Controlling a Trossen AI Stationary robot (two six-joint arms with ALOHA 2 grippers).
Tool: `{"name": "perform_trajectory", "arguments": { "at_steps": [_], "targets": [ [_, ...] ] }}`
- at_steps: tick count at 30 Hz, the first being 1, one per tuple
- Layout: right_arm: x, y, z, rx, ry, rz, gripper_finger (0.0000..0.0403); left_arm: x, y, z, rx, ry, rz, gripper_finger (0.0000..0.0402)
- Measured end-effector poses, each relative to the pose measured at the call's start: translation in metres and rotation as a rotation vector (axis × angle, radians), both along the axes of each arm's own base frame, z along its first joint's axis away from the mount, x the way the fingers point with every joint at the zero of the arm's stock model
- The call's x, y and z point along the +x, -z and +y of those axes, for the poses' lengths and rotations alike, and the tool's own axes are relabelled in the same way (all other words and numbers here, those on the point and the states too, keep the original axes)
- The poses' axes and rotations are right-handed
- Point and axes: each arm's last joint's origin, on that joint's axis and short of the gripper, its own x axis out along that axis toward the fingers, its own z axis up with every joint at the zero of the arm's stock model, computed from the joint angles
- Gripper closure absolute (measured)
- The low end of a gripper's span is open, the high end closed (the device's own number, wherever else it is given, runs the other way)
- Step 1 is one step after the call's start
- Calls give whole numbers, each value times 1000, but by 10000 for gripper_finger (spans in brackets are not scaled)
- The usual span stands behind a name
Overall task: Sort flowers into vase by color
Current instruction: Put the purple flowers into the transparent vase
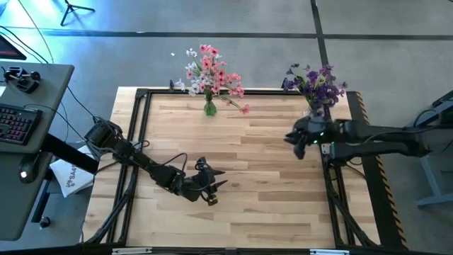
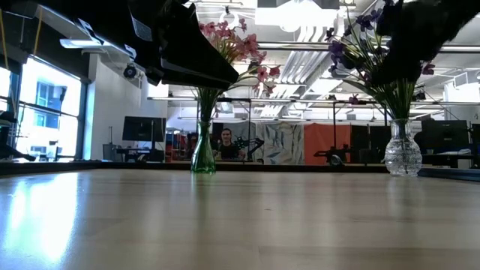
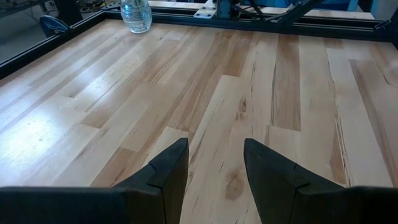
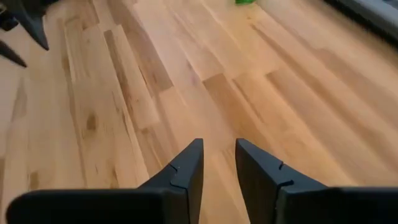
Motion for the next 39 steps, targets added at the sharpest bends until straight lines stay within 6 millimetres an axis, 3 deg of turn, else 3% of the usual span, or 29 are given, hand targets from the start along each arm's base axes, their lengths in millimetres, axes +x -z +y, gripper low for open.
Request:
{"name": "perform_trajectory", "arguments": {
  "at_steps": [3,6,9,14,17,21,29,31,34,39],
  "targets": [
    [11,29,0,16,11,-44,316,0,0,0,0,-1,0,257],
    [15,33,-1,9,15,-18,306,0,0,0,-1,-1,-3,257],
    [12,22,-3,-9,65,79,284,1,-1,0,-4,-1,-8,257],
    [-11,-4,-4,-125,428,203,277,1,-1,0,-8,-1,-14,257],
    [-20,-4,0,-187,606,173,289,1,-1,0,-8,-1,-14,257],
    [-20,10,3,-226,663,150,290,1,-1,-1,-7,1,-13,257],
    [-18,6,-9,-381,821,66,184,0,-1,-1,3,6,-10,257],
    [-17,4,-12,-435,844,55,173,0,-1,-1,3,5,-10,257],
    [-15,1,-14,-486,845,52,189,1,-1,-1,2,5,-11,257],
    [-9,-3,-17,-525,816,54,270,1,-2,-1,-1,5,-16,257]
  ]
}}
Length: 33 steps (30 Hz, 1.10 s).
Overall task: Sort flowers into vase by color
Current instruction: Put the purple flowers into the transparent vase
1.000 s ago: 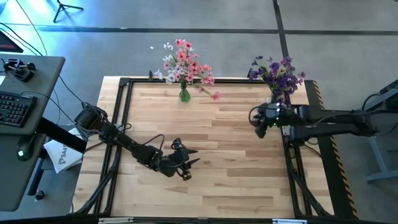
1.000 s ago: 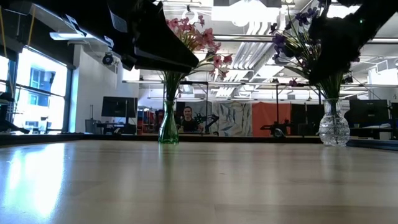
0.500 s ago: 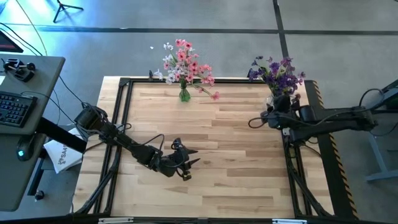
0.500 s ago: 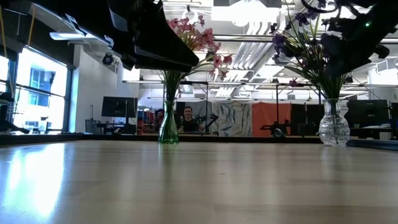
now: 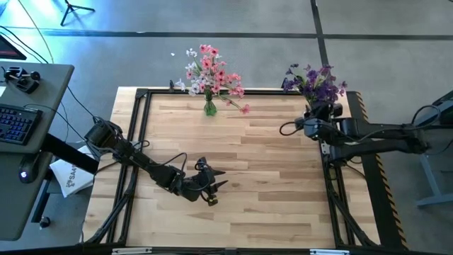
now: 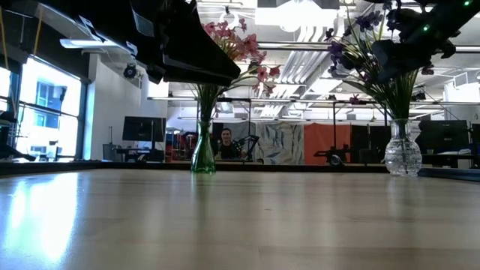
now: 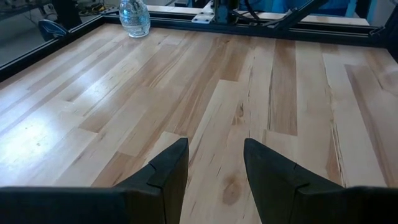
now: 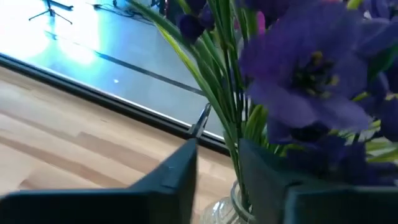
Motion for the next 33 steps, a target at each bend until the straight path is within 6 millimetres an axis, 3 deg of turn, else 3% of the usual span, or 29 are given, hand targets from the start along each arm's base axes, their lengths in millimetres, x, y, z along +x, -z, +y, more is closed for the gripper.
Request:
{"name": "perform_trajectory", "arguments": {
  "at_steps": [7,16,21,27,33],
  "targets": [
    [-3,2,-4,21,11,59,393,0,0,0,-1,0,0,257],
    [-12,14,-5,105,51,81,400,0,0,0,-1,-1,0,257],
    [-9,-2,-4,119,-7,77,366,0,0,0,-1,-1,0,257],
    [-5,-41,-5,61,-85,23,258,0,0,0,-2,-1,-2,257],
    [3,-54,-10,-55,-85,48,191,0,0,0,-2,-2,-2,257]
  ]
}}
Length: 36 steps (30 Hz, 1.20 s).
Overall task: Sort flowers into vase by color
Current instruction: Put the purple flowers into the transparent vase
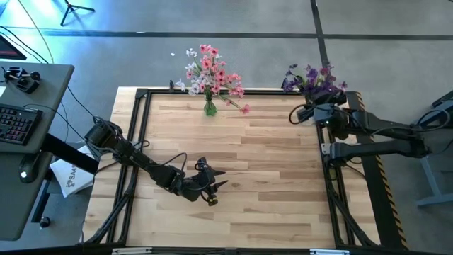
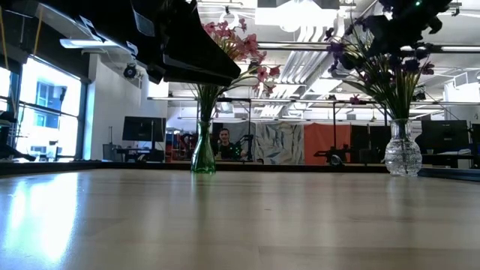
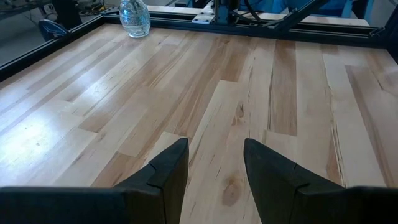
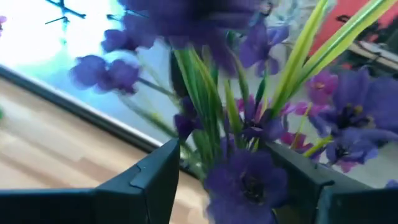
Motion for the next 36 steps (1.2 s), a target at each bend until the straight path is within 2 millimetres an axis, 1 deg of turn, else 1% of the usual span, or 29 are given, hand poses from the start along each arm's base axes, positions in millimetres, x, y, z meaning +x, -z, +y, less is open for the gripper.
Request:
{"name": "perform_trajectory", "arguments": {
  "at_steps": [2,5,10,15,17,20,24,26,28,31,36],
  "targets": [
    [3,-1,-3,-21,15,16,192,0,0,0,0,0,0,257],
    [9,0,-9,-17,2,53,215,0,0,0,0,0,0,257],
    [19,7,-21,40,-33,131,288,0,0,0,0,0,-1,257],
    [20,16,-30,85,14,208,380,0,0,0,-2,2,-1,257],
    [17,19,-30,106,35,223,395,0,0,-1,-8,14,2,257],
    [13,23,-29,143,67,235,389,0,0,-1,-9,16,3,257],
    [10,26,-28,164,80,253,400,0,0,-1,-9,17,3,257],
    [10,23,-28,163,80,242,397,0,0,-1,-9,17,3,257],
    [10,15,-28,166,70,205,386,0,0,-1,-9,17,3,257],
    [10,0,-27,192,25,164,352,0,0,-1,-9,17,3,257],
    [7,-23,-24,218,-24,98,253,0,0,-1,-15,14,1,257]
  ]
}}
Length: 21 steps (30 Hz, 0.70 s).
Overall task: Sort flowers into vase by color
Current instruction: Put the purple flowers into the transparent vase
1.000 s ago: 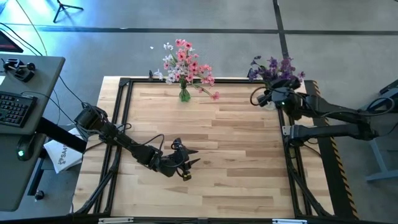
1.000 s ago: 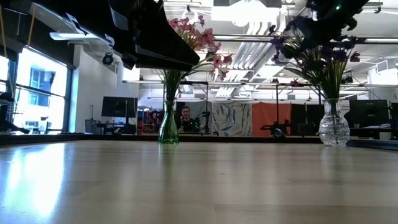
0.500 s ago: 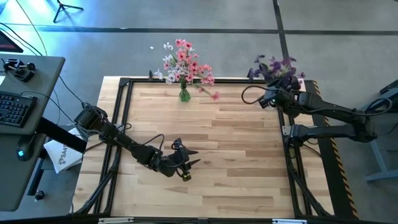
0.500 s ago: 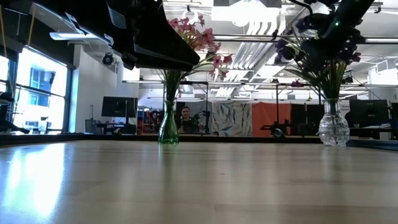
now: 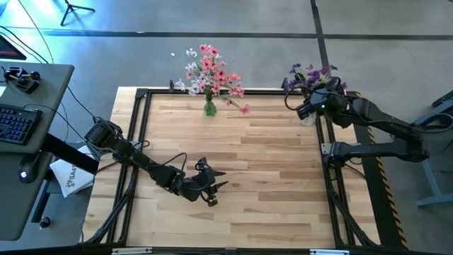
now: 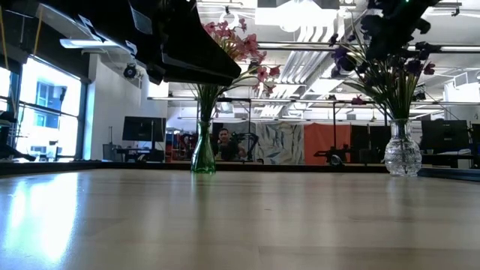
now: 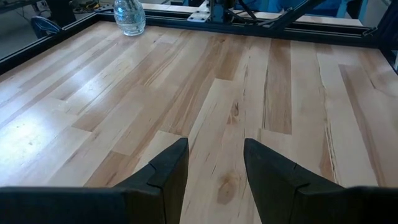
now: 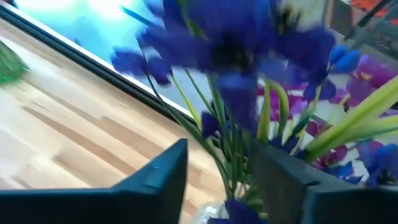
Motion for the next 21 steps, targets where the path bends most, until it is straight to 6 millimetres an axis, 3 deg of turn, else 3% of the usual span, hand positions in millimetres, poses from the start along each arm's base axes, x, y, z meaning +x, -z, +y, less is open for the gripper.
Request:
{"name": "perform_trajectory", "arguments": {
  "at_steps": [4,7,11,16,21],
  "targets": [
    [3,-7,-1,-15,-17,-50,191,0,0,0,-1,0,0,257],
    [7,1,-3,-61,-19,-15,187,0,0,0,-1,0,0,257],
    [11,18,-6,-69,-20,24,246,0,0,0,-1,-1,0,257],
    [10,39,-10,-48,15,92,377,0,0,0,-2,-1,0,257],
    [6,55,-11,-11,46,126,385,0,0,0,-2,-1,0,257]
  ]
}}
